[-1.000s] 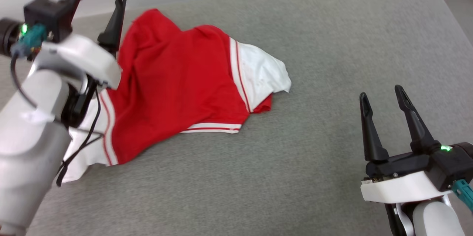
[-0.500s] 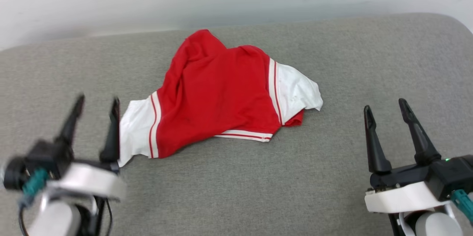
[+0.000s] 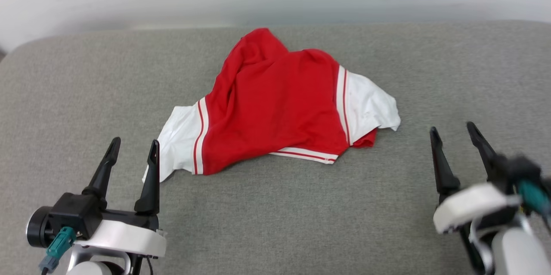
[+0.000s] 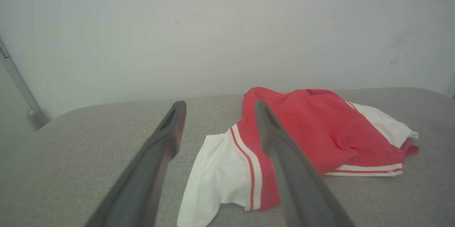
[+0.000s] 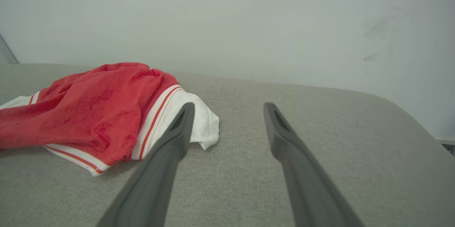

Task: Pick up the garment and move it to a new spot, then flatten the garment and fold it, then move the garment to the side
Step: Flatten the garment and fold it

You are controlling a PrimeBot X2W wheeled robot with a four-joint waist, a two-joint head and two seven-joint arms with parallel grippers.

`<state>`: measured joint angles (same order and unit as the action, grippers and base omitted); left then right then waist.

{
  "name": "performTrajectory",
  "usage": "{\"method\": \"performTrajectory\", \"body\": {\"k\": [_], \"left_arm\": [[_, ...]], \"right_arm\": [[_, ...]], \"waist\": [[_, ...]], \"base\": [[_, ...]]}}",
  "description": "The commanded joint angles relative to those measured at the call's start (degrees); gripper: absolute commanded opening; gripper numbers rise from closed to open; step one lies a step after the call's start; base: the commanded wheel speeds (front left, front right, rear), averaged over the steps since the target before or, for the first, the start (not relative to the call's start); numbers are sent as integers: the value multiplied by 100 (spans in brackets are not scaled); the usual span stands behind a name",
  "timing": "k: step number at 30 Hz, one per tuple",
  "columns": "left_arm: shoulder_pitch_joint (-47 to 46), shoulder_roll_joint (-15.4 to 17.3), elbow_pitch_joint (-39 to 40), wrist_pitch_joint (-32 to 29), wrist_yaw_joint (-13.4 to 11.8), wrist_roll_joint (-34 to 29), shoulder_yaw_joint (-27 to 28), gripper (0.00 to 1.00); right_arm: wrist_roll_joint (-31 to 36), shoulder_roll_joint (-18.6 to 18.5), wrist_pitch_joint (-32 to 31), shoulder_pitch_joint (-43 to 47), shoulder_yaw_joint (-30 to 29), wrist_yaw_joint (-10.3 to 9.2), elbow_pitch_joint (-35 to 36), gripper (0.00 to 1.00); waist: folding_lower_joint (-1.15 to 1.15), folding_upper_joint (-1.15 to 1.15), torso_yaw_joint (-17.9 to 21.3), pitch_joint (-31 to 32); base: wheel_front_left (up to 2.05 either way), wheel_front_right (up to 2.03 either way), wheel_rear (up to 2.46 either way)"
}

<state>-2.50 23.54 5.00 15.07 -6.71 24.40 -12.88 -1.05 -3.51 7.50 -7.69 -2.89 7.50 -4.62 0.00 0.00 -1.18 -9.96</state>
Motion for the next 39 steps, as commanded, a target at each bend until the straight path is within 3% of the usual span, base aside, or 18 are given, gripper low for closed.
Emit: {"method": "performTrajectory", "body": {"k": [1,9,15,21,32,33,39], "left_arm": [[-65,-26,6,14,25,-38,33,100],[-272,-301,-50,14,309,-261,215,100],[-474,-543,-115,14,516,-418,283,100],[-596,-768,-163,14,689,-576,371,100],[-630,-1079,-266,14,957,-793,621,100],[-627,-1117,-310,14,1008,-835,710,100],[-493,-1112,-463,14,1076,-882,911,100]], "right_arm": [[-77,-147,-294,-194,36,-2,-65,100],[-1244,-1290,-4036,-1512,590,-2,-386,100],[-1828,-1679,-5733,-2334,687,-2,-537,100],[-1705,-1884,-6418,-2625,871,-2,-894,100],[-1592,-2062,-6514,-2264,1312,-1,-1555,100],[-1723,-2088,-6600,-2009,1483,8,-1633,0],[-1952,-2262,-6331,-1734,1461,5,-1455,0]], "waist": [[0,0,-84,-115],[0,0,-435,-580],[0,0,-795,-887],[0,0,-1111,-1067],[0,0,-1356,-1223],[0,0,-1346,-1196],[0,0,-1112,-933]], "base": [[0,0,0],[0,0,0],[0,0,0],[0,0,0],[0,0,0],[0,0,0],[0,0,0]]}}
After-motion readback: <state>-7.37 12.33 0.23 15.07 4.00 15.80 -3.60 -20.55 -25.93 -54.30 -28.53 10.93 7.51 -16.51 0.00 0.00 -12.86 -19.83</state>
